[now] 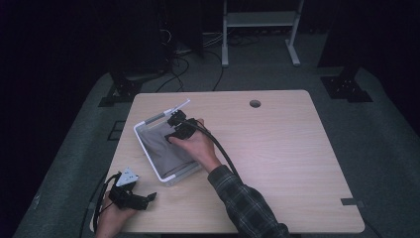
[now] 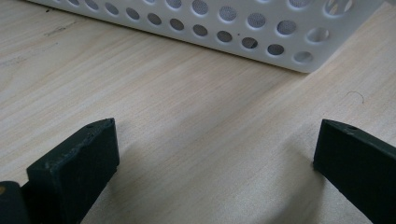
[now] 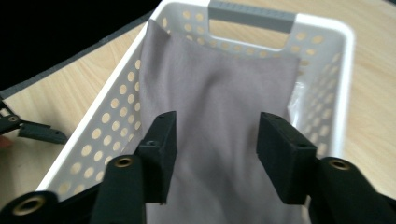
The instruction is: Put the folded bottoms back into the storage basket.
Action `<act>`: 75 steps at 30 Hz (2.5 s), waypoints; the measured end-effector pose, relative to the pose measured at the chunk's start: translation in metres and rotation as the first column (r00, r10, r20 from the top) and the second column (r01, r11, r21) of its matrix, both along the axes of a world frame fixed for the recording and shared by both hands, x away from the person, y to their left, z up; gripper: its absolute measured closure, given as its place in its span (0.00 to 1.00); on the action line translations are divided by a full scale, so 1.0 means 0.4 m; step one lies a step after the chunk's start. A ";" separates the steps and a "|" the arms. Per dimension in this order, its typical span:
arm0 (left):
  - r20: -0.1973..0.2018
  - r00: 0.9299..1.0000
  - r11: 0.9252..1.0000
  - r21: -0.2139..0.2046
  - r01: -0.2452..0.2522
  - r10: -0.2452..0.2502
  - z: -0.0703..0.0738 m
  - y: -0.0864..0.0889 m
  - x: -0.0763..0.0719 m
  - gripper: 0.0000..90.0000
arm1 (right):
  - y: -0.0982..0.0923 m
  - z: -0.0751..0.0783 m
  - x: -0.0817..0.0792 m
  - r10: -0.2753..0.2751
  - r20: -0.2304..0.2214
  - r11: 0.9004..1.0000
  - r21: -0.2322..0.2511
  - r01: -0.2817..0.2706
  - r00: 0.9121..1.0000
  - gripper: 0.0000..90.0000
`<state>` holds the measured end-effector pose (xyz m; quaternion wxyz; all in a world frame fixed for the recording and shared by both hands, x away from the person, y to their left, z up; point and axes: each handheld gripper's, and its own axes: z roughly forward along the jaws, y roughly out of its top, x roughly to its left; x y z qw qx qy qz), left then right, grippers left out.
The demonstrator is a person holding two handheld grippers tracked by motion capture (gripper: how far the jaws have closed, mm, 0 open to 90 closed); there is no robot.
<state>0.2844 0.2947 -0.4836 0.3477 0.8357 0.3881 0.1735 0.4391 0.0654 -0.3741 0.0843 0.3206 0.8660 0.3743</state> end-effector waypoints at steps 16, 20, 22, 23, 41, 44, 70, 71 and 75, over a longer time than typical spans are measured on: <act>-0.007 1.000 0.999 -0.049 0.011 -0.011 0.005 0.008 -0.003 0.06 | -0.183 0.001 0.020 -0.029 -0.002 0.999 0.022 0.029 1.000 0.71; 0.000 1.000 0.999 -0.050 -0.018 0.018 0.015 0.015 0.002 0.14 | -0.210 -0.014 0.024 -0.010 -0.015 1.000 0.016 0.010 1.000 0.79; 0.013 0.999 0.998 -0.057 -0.029 0.030 0.026 0.017 0.004 0.18 | -0.220 -0.020 0.025 -0.005 -0.020 1.000 0.016 0.005 1.000 0.83; 0.021 0.999 0.997 -0.065 -0.033 0.034 0.033 0.018 0.005 0.24 | -0.226 -0.022 0.025 -0.002 -0.016 1.000 0.015 0.002 1.000 0.84; 0.054 0.984 0.986 -0.001 -0.169 0.168 0.122 0.035 0.146 1.00 | -0.273 -0.081 0.014 0.059 -0.061 0.998 0.005 -0.059 0.996 0.99; 0.054 0.979 0.981 0.012 -0.195 0.194 0.126 0.044 0.179 1.00 | -0.275 -0.087 0.012 0.065 -0.067 0.998 0.003 -0.065 0.996 0.99; 0.041 0.961 0.960 -0.085 -0.268 0.272 0.110 0.061 0.332 1.00 | -0.279 -0.123 -0.020 0.140 -0.092 0.990 0.009 -0.140 0.986 1.00; 0.039 0.961 0.959 -0.091 -0.268 0.272 0.109 0.060 0.333 1.00 | -0.281 -0.125 -0.021 0.145 -0.092 0.989 0.013 -0.145 0.985 1.00; 0.032 0.966 0.962 -0.098 -0.253 0.258 0.105 0.051 0.337 1.00 | -0.285 -0.127 -0.032 0.152 -0.091 0.988 0.013 -0.151 0.984 1.00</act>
